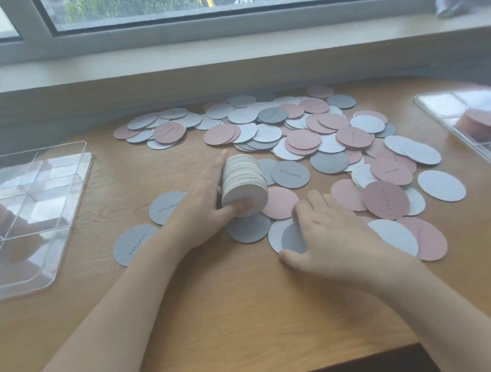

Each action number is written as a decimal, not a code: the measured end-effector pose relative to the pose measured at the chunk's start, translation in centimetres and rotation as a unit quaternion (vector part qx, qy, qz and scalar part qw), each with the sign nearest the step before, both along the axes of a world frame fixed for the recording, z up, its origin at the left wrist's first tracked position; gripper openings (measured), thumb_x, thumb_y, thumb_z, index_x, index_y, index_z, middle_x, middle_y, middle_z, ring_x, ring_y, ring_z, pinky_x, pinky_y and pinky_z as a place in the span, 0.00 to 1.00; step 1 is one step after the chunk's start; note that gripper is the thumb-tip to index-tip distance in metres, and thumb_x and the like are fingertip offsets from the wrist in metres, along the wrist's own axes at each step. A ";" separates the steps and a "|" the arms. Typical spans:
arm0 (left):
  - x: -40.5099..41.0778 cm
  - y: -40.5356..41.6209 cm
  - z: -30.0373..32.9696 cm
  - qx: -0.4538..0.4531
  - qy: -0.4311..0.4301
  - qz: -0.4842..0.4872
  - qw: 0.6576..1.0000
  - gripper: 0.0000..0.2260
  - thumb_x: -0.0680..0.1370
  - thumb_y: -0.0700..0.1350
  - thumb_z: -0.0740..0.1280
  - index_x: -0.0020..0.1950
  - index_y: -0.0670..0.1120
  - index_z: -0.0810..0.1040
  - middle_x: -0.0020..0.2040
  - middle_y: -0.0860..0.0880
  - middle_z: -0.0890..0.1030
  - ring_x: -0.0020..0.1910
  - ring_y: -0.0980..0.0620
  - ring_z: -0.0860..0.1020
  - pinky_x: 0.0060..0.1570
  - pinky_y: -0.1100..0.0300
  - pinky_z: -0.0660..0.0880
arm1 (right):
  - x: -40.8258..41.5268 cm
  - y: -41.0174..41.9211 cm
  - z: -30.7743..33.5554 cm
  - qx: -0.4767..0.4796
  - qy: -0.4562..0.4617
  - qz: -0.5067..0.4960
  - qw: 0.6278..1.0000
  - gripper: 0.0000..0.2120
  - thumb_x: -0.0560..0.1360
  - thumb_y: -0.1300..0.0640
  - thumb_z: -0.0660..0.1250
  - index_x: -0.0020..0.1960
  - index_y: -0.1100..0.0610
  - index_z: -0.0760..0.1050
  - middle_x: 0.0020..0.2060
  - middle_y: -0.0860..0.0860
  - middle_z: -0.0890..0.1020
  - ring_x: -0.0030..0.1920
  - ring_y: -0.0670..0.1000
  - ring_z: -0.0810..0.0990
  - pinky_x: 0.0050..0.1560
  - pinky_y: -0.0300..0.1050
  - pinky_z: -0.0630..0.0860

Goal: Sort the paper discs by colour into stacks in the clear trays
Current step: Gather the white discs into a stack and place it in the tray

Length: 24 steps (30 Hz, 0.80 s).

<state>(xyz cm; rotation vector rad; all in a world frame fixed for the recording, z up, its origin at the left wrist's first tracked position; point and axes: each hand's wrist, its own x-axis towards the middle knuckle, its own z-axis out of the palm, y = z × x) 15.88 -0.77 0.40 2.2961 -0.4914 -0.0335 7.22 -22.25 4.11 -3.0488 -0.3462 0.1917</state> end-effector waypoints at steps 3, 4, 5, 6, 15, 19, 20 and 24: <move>0.0 0.0 0.0 -0.003 -0.003 -0.004 1.000 0.45 0.72 0.63 0.69 0.82 0.53 0.48 0.79 0.56 0.60 0.76 0.58 0.61 0.68 0.61 0.61 | 0.1 -1.6 0.8 0.002 0.031 0.032 0.999 0.24 0.73 0.40 0.62 0.63 0.53 0.65 0.56 0.49 0.65 0.60 0.52 0.65 0.58 0.47 0.67; 0.0 0.1 0.0 -0.004 -0.001 -0.004 1.000 0.45 0.73 0.61 0.70 0.82 0.53 0.48 0.79 0.56 0.60 0.76 0.57 0.61 0.68 0.61 0.61 | 0.1 -1.6 0.9 0.001 0.032 0.033 0.999 0.25 0.73 0.39 0.62 0.64 0.53 0.65 0.56 0.49 0.66 0.59 0.52 0.64 0.60 0.47 0.67; 0.1 0.1 -0.1 -0.007 0.002 -0.004 1.000 0.45 0.74 0.61 0.71 0.82 0.54 0.48 0.79 0.56 0.60 0.75 0.57 0.62 0.69 0.60 0.62 | 0.2 -1.5 0.9 -0.002 0.026 0.034 0.999 0.26 0.72 0.38 0.62 0.63 0.52 0.65 0.55 0.49 0.65 0.58 0.51 0.64 0.60 0.48 0.67; 0.1 0.2 -0.1 -0.009 0.003 -0.003 1.000 0.45 0.73 0.62 0.71 0.82 0.54 0.48 0.79 0.56 0.60 0.75 0.57 0.63 0.70 0.58 0.63 | 0.2 -1.3 0.8 -0.007 0.021 0.035 0.999 0.25 0.72 0.36 0.62 0.61 0.52 0.66 0.54 0.49 0.65 0.57 0.51 0.64 0.60 0.48 0.67; 0.4 0.4 -0.5 -0.041 -0.002 -0.008 0.999 0.42 0.74 0.55 0.73 0.81 0.54 0.52 0.73 0.61 0.64 0.68 0.57 0.70 0.60 0.73 0.65 | 1.8 -1.9 0.3 0.196 0.026 -0.014 0.980 0.17 0.68 0.46 0.73 0.49 0.47 0.68 0.46 0.44 0.74 0.51 0.50 0.71 0.50 0.45 0.69; 0.2 0.5 -0.4 -0.063 0.006 -0.016 0.998 0.39 0.72 0.55 0.73 0.79 0.57 0.57 0.67 0.64 0.71 0.58 0.55 0.78 0.59 0.58 0.75 | 3.2 -2.5 -0.3 0.395 -0.038 -0.099 0.912 0.09 0.70 0.54 0.74 0.43 0.49 0.73 0.40 0.44 0.80 0.44 0.45 0.79 0.45 0.43 0.75; 0.2 0.5 -0.4 -0.067 0.006 -0.017 0.998 0.38 0.72 0.54 0.73 0.78 0.58 0.58 0.66 0.65 0.71 0.57 0.55 0.78 0.59 0.56 0.76 | 3.5 -2.5 -0.2 0.431 -0.046 -0.119 0.893 0.08 0.71 0.54 0.74 0.42 0.51 0.74 0.39 0.45 0.81 0.41 0.45 0.79 0.43 0.42 0.74; 0.3 0.6 -0.6 -0.077 0.020 -0.012 0.997 0.37 0.71 0.55 0.74 0.76 0.58 0.61 0.65 0.60 0.75 0.56 0.55 0.80 0.57 0.50 0.78 | 5.2 -2.4 -0.3 0.539 -0.068 -0.165 0.823 0.06 0.72 0.56 0.74 0.43 0.54 0.76 0.39 0.49 0.82 0.39 0.45 0.79 0.39 0.39 0.72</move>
